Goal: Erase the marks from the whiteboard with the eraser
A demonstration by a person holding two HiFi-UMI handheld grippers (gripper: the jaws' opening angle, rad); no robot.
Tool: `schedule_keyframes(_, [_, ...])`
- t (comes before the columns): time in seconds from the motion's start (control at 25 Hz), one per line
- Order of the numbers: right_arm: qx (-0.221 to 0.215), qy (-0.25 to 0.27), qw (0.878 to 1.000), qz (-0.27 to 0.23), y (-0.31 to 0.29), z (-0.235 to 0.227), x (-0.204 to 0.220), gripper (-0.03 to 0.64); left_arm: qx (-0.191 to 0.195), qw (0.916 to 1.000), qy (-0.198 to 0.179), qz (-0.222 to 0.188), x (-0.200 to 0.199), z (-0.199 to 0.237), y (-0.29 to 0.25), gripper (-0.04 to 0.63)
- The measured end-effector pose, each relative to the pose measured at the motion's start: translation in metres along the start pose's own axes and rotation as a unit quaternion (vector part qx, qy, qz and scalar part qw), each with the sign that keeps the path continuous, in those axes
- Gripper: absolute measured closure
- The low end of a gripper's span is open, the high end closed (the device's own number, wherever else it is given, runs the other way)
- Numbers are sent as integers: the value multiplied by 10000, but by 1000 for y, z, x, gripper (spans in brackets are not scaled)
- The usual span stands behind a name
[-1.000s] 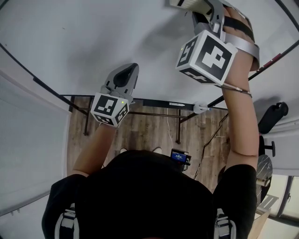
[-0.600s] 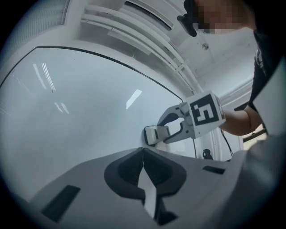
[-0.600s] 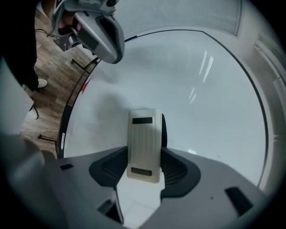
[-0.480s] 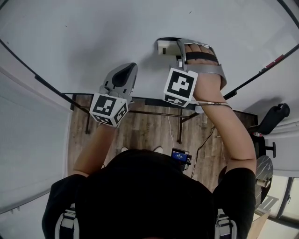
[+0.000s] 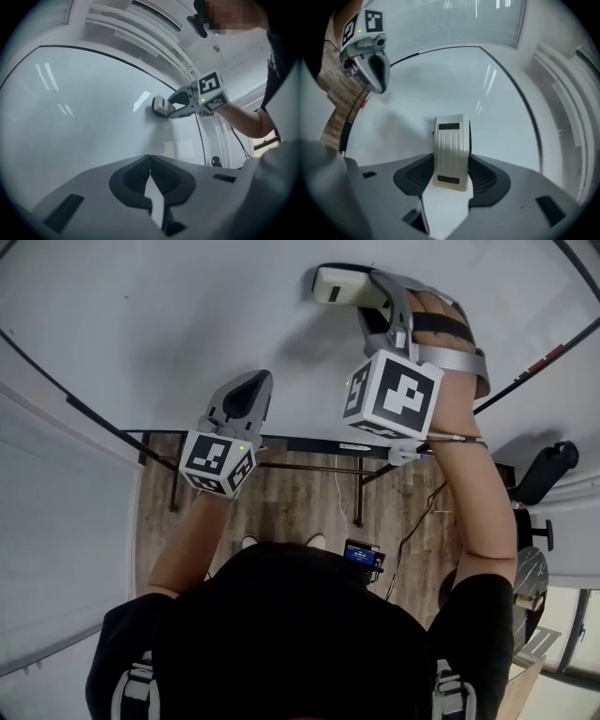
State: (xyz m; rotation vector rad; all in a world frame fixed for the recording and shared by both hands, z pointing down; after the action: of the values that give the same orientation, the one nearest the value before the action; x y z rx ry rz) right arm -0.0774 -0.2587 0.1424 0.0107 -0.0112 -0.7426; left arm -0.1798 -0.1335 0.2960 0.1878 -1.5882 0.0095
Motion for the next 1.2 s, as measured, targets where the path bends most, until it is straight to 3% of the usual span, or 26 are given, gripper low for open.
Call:
schedule_keyframes(0.16, [1133, -172, 9934, 23, -4, -77, 9, 387, -25, 10000, 36, 28, 4, 2, -2, 589])
schedule_keyframes(0.36, [1238, 51, 9920, 260, -14, -85, 6, 388, -80, 9999, 71, 48, 8, 5, -1, 589])
schedule_keyframes(0.72, [-11, 51, 9992, 389, -17, -11, -2, 390, -55, 10000, 77, 25, 9, 7, -1, 589])
schedule_keyframes(0.96, [-1292, 310, 9904, 382, -23, 99, -5, 388, -49, 9999, 80, 63, 12, 6, 0, 589])
schedule_keyframes(1.2, [-1389, 291, 9897, 185, -14, 132, -3, 387, -56, 9998, 91, 137, 14, 10, -5, 589])
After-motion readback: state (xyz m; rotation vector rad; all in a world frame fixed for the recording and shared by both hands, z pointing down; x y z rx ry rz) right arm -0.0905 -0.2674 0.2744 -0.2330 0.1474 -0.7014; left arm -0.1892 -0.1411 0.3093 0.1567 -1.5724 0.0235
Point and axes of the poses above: the fingertips, and each gripper's own axes: y backward along the fingers, z to its left, x out of its underside, the point moved 6 cm from there along y, backward along the fingers, and after that the axes turned 7 degrees about x, right-handed, at the moved point
